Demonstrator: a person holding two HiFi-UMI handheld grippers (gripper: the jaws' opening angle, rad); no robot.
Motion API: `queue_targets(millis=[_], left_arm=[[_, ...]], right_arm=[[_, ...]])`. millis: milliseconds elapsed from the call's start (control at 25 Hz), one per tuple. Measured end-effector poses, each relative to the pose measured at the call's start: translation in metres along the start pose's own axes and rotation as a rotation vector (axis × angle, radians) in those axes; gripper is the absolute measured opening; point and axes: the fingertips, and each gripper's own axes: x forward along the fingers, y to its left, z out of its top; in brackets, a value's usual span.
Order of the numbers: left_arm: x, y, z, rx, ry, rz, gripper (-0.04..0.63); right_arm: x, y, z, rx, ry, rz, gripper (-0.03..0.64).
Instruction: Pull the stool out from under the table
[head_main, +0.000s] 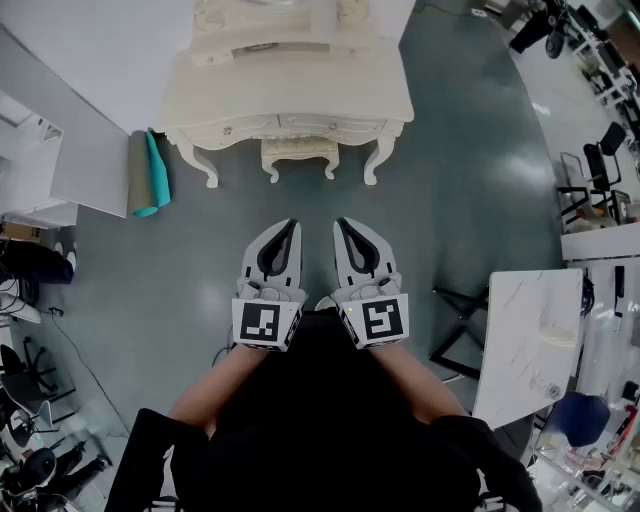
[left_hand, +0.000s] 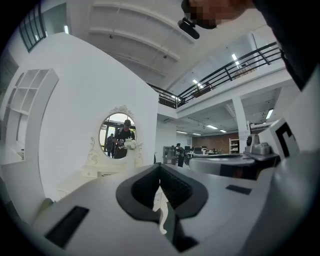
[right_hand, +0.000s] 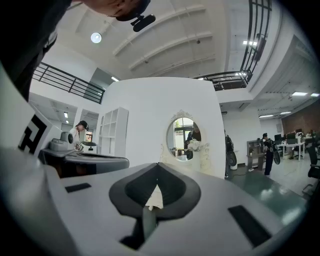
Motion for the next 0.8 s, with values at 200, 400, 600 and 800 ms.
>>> queue_targets(millis=[200,400,600,800], left_arm=[[-0.002,-0.015,-0.004,-0.016,-0.005,0.010,0.014],[-0.011,-0.016,-0.013,-0.025,0.002,0.061,0.014],[-0.019,-0.011,-0.030,-0.038,0.037,0.087,0.014],[-0.010,-0.009,-0.029,-0.036,0.023,0.075,0.014]], right_arm=[[-0.018,-0.007,-0.002,0.023,-0.013,0.024,0.017],[-0.039,-0.025,-0.021,0.160,0.008,0.005,0.018],[-0.045,-0.023,-0.034,0.137,0.021,0.005,0.018],[-0.036,-0.027,-0.036,0.108,0.029,-0.004,0.018]])
